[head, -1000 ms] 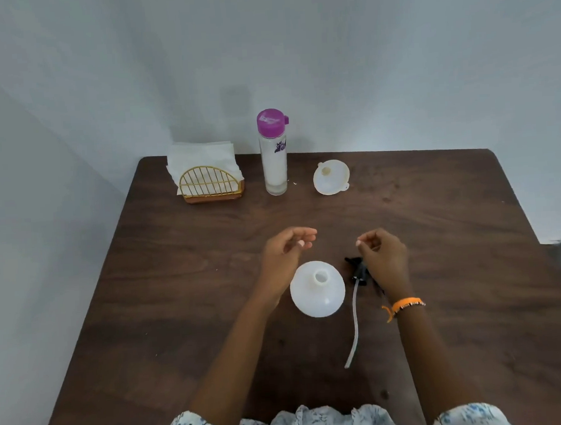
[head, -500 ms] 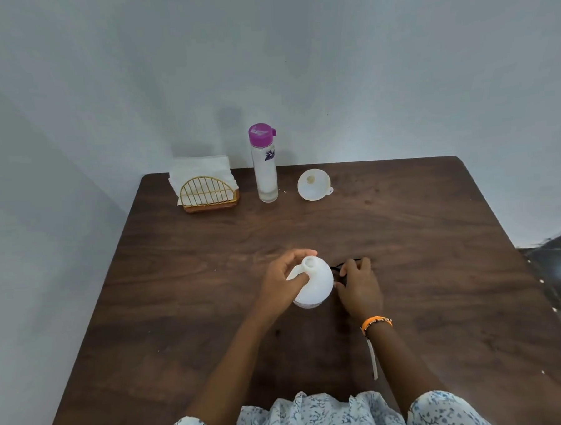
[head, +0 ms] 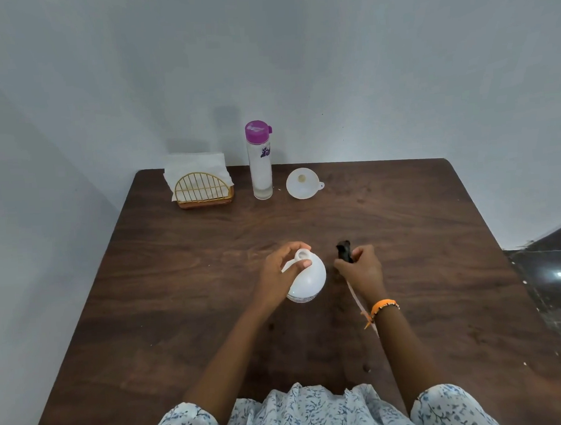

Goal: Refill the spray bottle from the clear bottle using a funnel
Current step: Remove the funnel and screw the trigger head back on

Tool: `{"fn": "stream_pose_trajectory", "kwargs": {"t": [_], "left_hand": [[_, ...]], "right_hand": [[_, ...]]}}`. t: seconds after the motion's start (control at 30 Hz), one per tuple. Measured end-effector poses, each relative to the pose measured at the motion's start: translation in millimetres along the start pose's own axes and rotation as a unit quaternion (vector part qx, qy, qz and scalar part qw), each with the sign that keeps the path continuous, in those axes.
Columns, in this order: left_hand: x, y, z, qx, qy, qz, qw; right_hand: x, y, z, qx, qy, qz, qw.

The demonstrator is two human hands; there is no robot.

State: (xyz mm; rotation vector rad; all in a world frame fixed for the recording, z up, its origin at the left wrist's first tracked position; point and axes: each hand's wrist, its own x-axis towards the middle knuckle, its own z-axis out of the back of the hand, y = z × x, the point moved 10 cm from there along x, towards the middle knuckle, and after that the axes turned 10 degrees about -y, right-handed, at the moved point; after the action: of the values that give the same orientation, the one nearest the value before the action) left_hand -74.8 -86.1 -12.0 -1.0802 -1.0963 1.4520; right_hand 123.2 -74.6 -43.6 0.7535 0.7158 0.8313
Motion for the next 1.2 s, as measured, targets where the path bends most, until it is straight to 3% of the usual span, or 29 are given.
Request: {"fn": "stream_pose_trajectory", "kwargs": {"t": [0.27, 0.47, 0.9, 1.2], "left_hand": [[2.3, -0.2, -0.1, 0.002, 0.01, -0.015, 1.0], [3.4, 0.8, -2.5, -0.005, 0.023, -0.014, 1.0], [4.4, -0.1, -3.1, -0.011, 0.02, -0.017, 1.0], [7.2, 4.4, -2.9, 0.006, 0.024, -0.033, 0.999]], "right_hand": [[-15.2, 66.4, 21.7, 0.278, 0.033, -0.01, 0.96], [-46.3, 131.1, 45.9, 0.445, 0.069, 0.052, 0.891], [-81.5, 189.0, 72.2, 0.539, 0.052, 0.162, 0.825], [-77.4, 166.5, 44.3, 0.462, 0.077, 0.168, 0.868]]}}
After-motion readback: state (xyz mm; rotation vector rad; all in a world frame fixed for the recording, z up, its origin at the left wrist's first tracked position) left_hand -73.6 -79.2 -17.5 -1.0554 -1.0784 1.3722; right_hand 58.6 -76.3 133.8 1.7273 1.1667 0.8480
